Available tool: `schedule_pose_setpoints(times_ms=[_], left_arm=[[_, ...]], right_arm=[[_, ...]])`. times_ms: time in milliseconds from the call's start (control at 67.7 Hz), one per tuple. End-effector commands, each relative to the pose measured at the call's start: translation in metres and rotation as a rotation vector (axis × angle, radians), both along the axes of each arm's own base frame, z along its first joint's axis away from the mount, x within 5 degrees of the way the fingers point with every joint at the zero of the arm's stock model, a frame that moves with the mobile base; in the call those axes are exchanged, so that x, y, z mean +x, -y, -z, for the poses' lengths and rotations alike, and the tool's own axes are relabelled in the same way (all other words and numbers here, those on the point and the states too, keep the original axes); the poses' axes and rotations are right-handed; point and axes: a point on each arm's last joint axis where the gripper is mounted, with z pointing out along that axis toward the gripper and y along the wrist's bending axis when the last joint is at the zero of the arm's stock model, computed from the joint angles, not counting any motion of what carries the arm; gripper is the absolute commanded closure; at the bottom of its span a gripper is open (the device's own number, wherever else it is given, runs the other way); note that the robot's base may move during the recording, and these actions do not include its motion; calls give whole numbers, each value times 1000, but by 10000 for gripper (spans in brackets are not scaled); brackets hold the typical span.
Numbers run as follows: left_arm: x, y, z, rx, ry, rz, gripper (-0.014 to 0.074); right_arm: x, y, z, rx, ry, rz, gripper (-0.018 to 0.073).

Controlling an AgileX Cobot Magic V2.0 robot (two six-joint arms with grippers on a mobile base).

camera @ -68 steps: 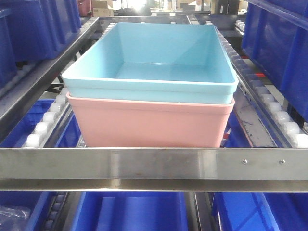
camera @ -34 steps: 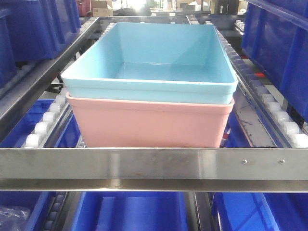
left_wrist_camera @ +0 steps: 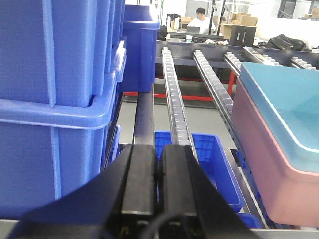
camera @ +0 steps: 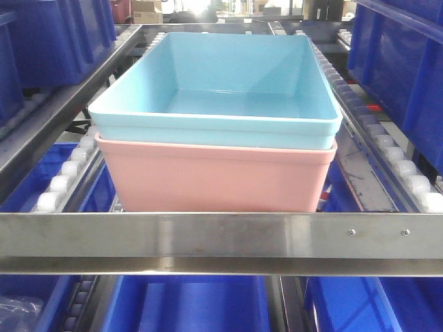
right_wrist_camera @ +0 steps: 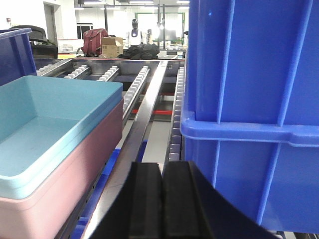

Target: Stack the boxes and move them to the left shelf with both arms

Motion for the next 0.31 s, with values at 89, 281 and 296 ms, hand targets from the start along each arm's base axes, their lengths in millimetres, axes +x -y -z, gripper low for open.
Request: schedule_pose_setpoints(times_ms=[89,281,296], left_arm=[[-1,-1,0,-4,82,-9,599],[-1,-1,0,-4,82,-9,599],[-1,-1,0,-4,82,-9,599]], right_arm=[[-5,1,-15,3,128,12,511],[-5,1,-15,3,128,12,511],[-5,1,-15,3,128,12,511]])
